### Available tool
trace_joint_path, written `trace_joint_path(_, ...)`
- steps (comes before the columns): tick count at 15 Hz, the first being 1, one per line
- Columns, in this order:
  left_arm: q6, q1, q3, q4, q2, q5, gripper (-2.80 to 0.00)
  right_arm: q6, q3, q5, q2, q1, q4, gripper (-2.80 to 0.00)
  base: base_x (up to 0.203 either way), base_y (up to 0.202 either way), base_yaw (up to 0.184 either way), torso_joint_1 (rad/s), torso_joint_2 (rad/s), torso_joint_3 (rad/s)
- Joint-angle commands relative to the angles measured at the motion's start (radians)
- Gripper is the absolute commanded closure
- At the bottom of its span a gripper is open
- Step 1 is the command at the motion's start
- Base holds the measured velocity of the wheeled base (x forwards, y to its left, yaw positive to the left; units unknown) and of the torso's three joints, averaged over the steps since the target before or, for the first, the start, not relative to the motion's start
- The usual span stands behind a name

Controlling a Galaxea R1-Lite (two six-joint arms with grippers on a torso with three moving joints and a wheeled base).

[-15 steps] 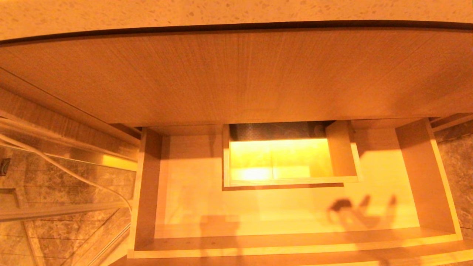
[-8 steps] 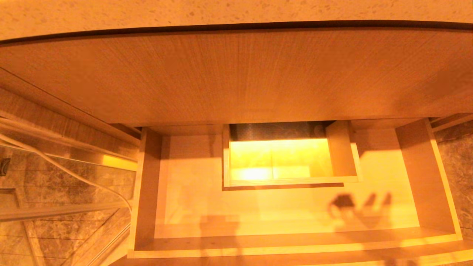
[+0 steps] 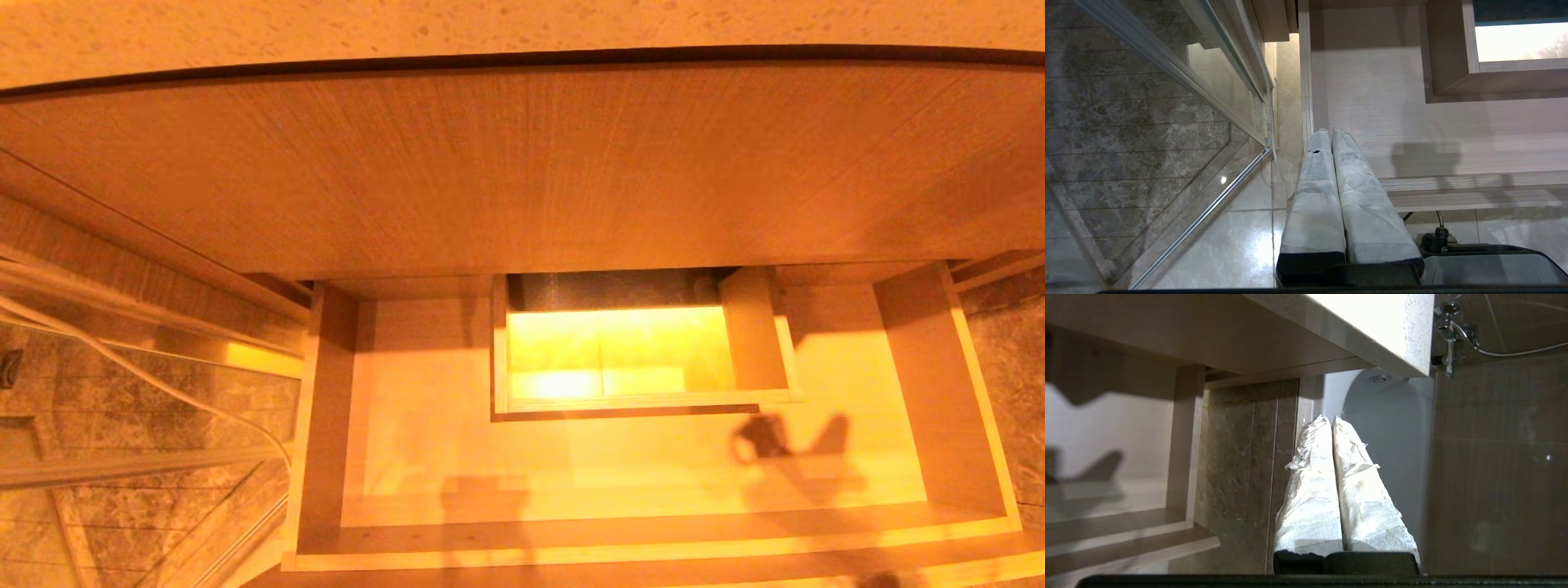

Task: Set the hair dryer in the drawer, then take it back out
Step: Pick up the hairdryer

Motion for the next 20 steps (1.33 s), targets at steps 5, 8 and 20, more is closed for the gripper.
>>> trace_joint_path(5, -0.001, 0.0, 0.0, 0.0, 0.0, 0.001, 0.0, 0.049, 0.016, 0.0, 0.075, 0.047, -0.132, 0.0, 0.0, 0.0, 0.0, 0.0, 0.0, 0.0)
trace_joint_path(8, -0.001, 0.0, 0.0, 0.0, 0.0, 0.001, 0.0, 0.063, 0.025, 0.0, 0.084, 0.075, -0.144, 0.0, 0.0, 0.0, 0.0, 0.0, 0.0, 0.0)
trace_joint_path(20, -0.001, 0.0, 0.0, 0.0, 0.0, 0.001, 0.0, 0.126, 0.001, -0.001, 0.138, 0.171, -0.215, 0.0, 0.0, 0.0, 0.0, 0.0, 0.0, 0.0)
